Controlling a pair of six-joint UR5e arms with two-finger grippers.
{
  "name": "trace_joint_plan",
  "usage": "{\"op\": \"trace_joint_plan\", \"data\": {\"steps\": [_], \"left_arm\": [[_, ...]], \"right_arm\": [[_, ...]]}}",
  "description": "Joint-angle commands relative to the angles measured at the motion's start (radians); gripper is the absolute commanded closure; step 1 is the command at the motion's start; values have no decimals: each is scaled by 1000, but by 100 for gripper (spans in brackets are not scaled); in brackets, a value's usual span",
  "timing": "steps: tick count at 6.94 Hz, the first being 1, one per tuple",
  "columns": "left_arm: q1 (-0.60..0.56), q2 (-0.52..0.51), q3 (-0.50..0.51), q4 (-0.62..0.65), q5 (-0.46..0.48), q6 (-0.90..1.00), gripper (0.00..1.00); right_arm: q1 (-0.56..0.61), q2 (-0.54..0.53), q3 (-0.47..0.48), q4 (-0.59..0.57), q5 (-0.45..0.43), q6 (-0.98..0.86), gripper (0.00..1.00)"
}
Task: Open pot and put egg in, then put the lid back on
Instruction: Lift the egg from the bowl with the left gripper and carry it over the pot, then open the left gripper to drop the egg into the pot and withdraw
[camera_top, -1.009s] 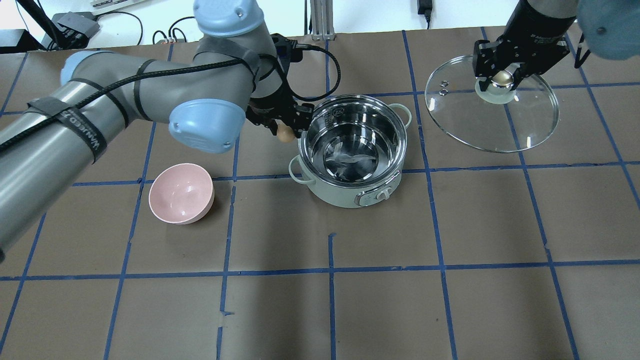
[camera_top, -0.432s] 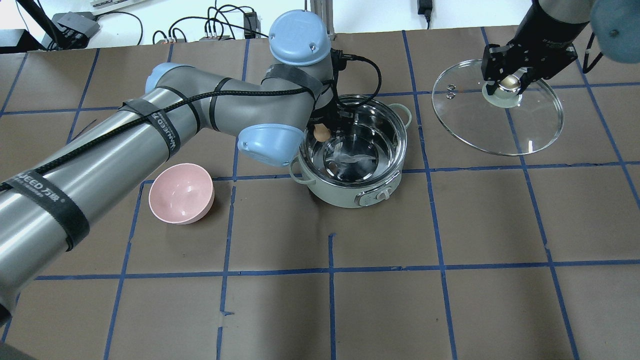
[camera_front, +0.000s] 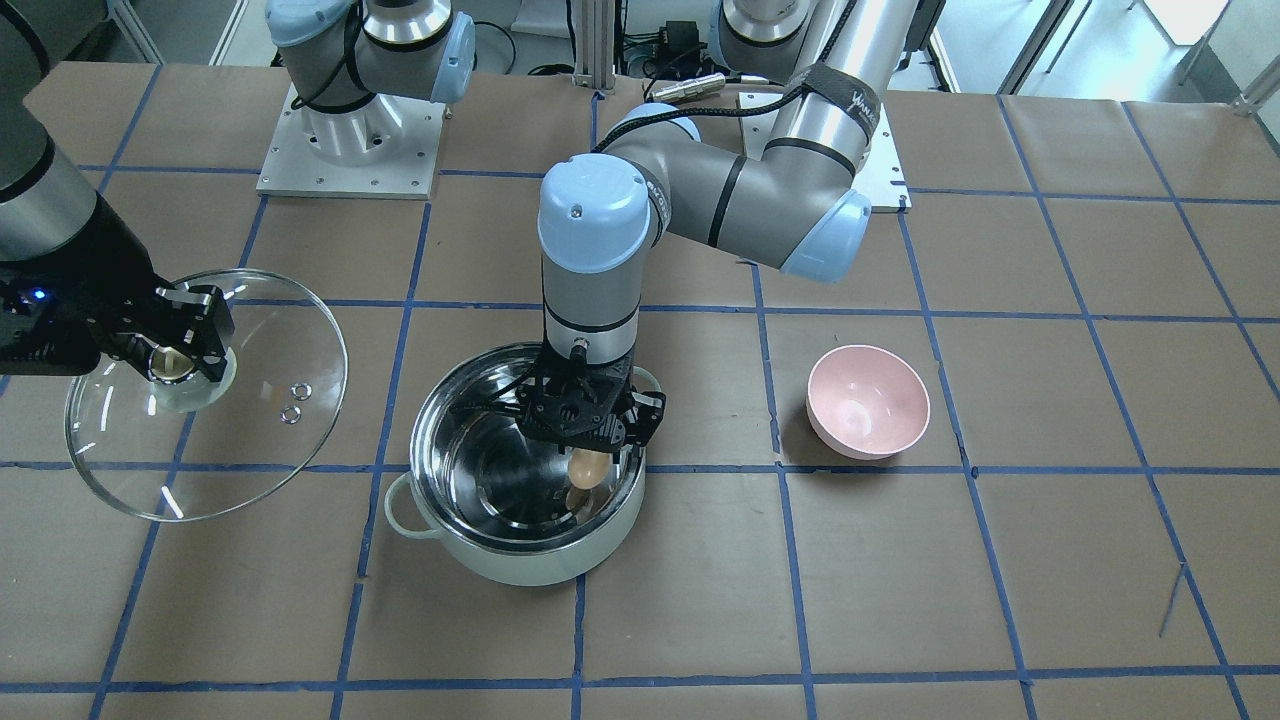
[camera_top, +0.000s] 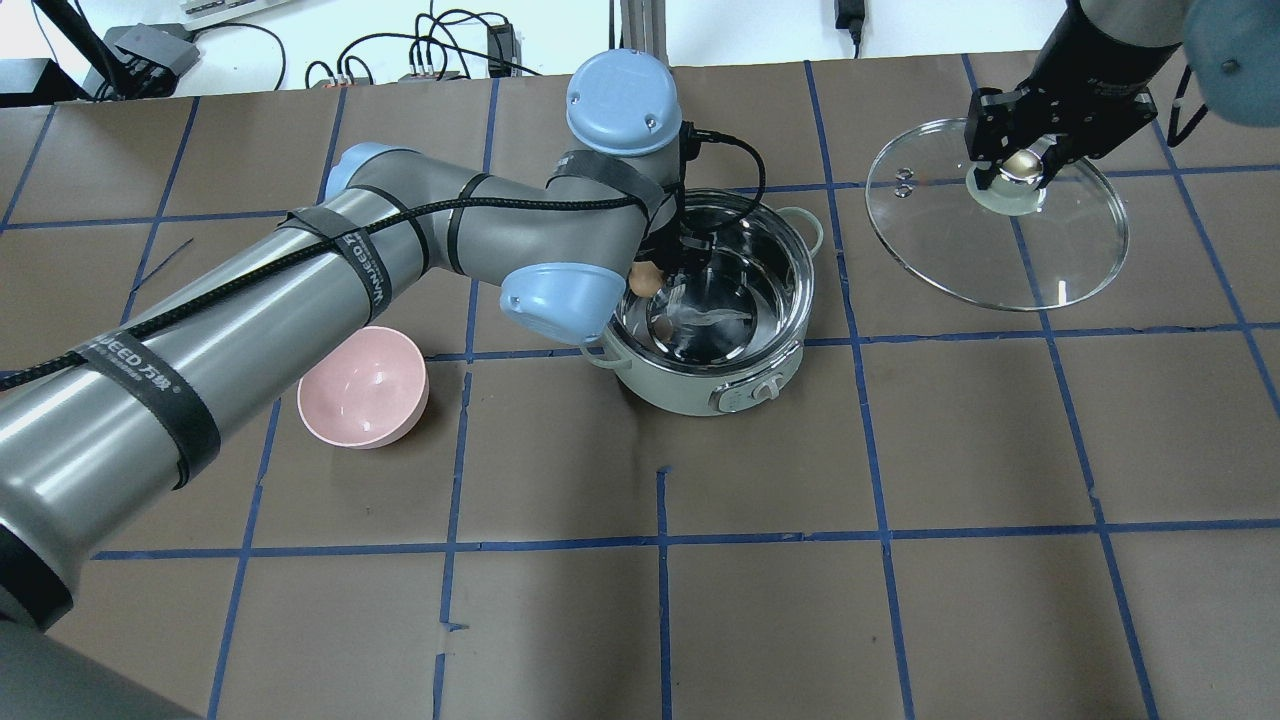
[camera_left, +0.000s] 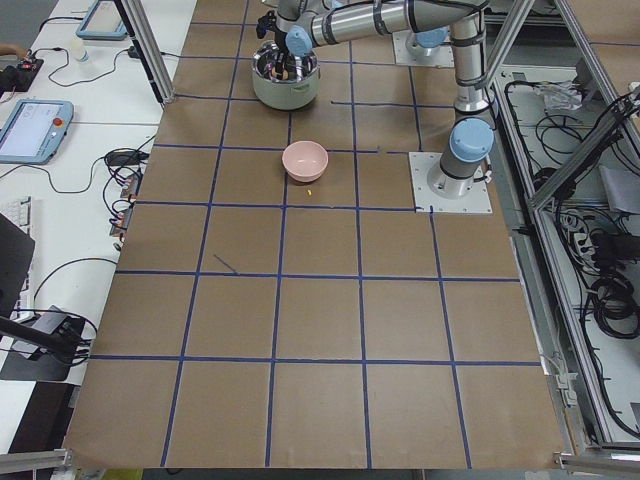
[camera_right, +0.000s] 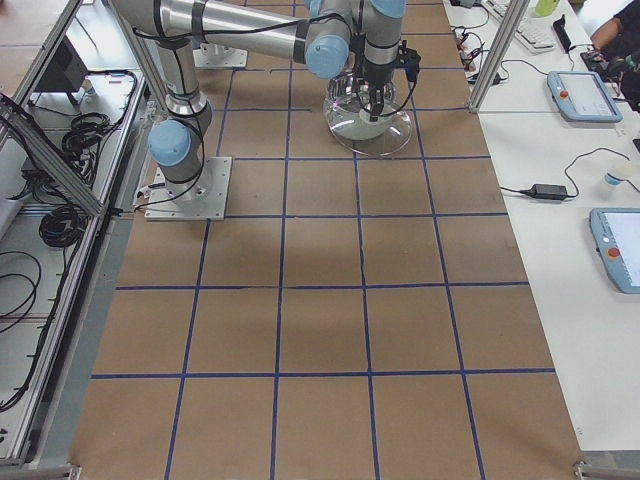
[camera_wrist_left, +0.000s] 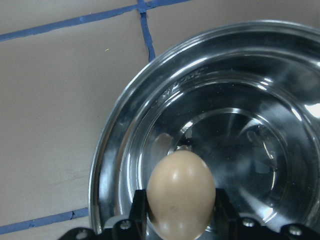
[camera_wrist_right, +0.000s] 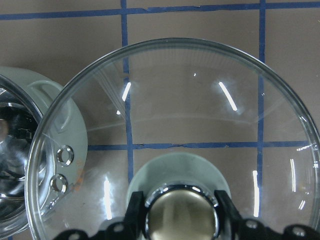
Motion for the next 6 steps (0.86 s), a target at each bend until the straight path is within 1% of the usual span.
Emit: {"op": "trace_joint_plan", "data": {"steps": [1, 2, 3, 4, 5, 6], "left_arm": [[-1, 28, -2, -3, 10, -1, 13], [13, 56, 17, -5, 11, 24, 8], [74, 123, 21, -76, 2, 45, 4], [163, 196, 27, -212, -9, 100, 4], [241, 277, 28, -344, -65, 128, 4], [293, 344, 29, -472, -78, 128, 4]], "right_arm": [[-1, 0, 0, -3, 0, -2, 81], [2, -2, 0, -5, -1, -17, 81], [2, -3, 0, -5, -2, -15, 81], [11, -9, -8, -6, -3, -6, 81], [21, -11, -11, -6, 0, -2, 80], [63, -14, -14, -6, 8, 46, 80]]}}
